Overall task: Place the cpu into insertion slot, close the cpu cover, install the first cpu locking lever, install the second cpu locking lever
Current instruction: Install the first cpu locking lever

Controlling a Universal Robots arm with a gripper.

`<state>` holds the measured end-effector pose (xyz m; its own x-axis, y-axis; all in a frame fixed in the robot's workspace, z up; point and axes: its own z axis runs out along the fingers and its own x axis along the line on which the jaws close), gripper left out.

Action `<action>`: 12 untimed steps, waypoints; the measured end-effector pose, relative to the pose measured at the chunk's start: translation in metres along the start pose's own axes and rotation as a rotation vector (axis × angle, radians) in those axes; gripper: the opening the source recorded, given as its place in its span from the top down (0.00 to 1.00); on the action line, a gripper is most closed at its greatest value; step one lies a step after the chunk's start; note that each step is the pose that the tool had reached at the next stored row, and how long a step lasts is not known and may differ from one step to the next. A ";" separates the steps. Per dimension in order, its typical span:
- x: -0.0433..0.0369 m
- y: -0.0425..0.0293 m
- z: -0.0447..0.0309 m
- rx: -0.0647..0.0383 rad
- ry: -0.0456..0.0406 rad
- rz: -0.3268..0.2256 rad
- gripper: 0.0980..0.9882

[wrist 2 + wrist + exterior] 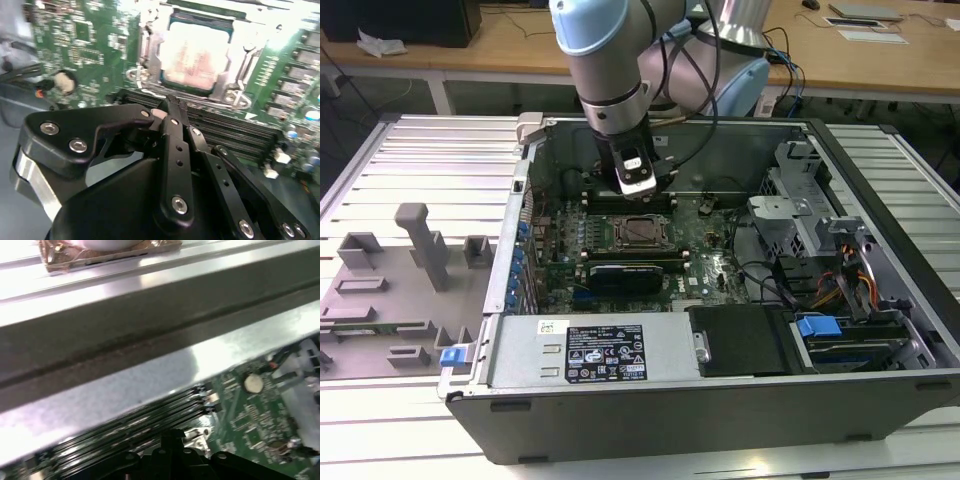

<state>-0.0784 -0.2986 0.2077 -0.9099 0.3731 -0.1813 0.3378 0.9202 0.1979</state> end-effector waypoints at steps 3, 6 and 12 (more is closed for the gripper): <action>-0.0004 0.0001 0.0003 0.012 0.0300 0.004 0.99; -0.0004 0.0001 0.0003 0.013 0.0318 0.004 0.99; -0.0019 0.0017 -0.0068 0.038 0.0225 -0.002 0.99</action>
<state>-0.0778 -0.2986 0.2149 -0.9157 0.3687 -0.1598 0.3444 0.9250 0.1606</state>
